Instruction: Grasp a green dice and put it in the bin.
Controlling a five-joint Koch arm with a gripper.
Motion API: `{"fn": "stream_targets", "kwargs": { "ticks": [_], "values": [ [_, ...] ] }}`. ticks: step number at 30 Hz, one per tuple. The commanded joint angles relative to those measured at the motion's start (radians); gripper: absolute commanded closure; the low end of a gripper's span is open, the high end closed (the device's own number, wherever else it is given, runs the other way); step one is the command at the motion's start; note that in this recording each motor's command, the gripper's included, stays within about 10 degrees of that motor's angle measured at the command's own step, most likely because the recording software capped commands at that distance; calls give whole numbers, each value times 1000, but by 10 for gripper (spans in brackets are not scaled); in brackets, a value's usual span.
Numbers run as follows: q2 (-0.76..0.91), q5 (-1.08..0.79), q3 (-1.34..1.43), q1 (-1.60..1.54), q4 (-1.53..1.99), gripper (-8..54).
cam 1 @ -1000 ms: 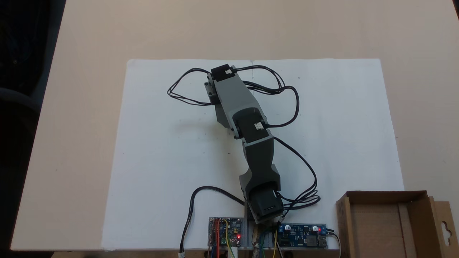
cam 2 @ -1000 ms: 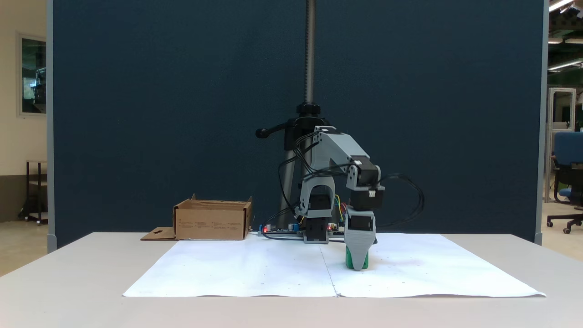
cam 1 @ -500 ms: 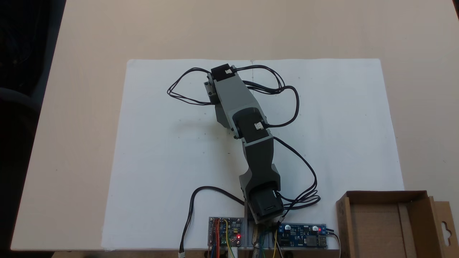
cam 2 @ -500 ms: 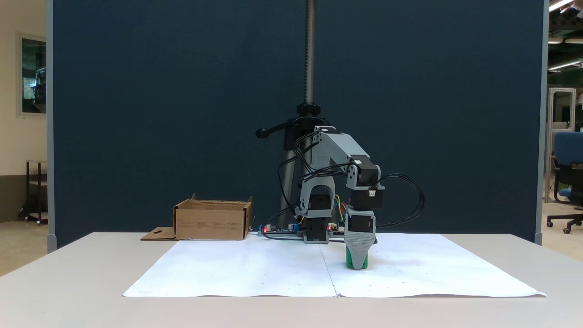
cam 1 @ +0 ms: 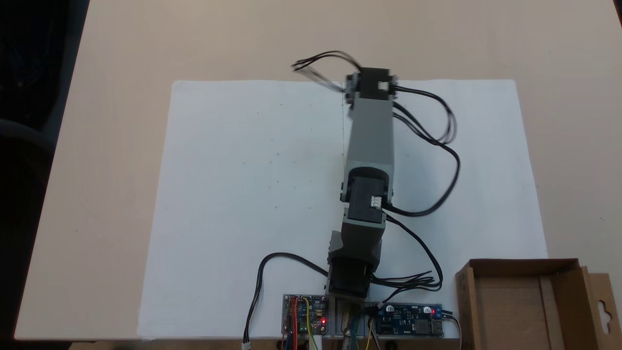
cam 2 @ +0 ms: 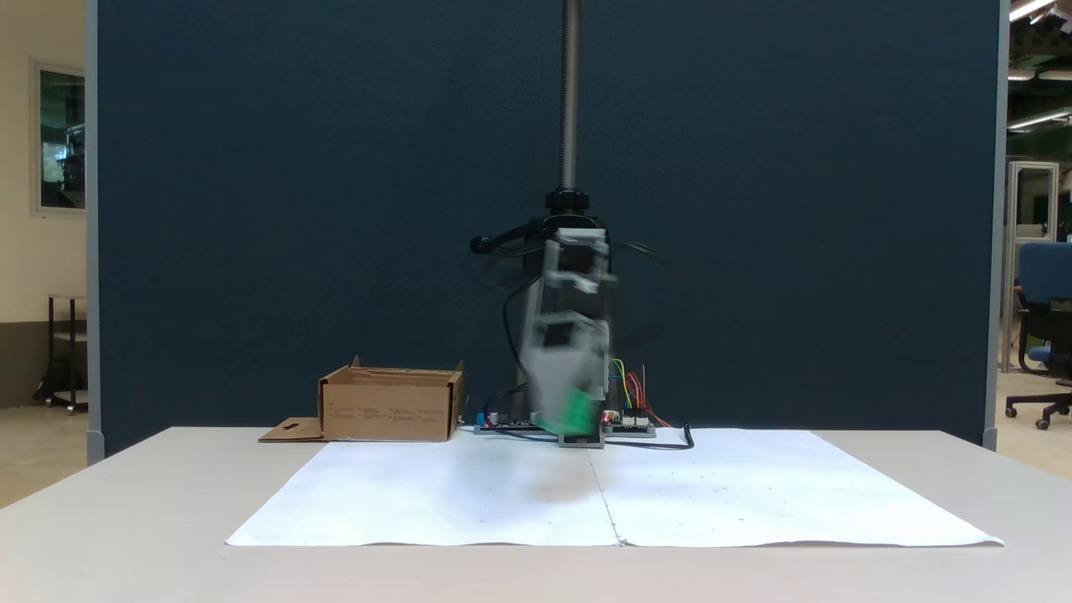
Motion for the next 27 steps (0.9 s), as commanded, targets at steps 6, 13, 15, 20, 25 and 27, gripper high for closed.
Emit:
{"fn": "stream_targets", "kwargs": {
  "ticks": [6,13,15,20,25,27],
  "values": [
    [164,-107,-83,268,-80,336],
    [199,-192,-83,489,-109,336],
    [199,-210,-83,545,-109,336],
    [193,-295,-81,736,-106,336],
    [181,-373,-81,896,-66,336],
    [181,-405,-81,965,-44,336]
  ]
}}
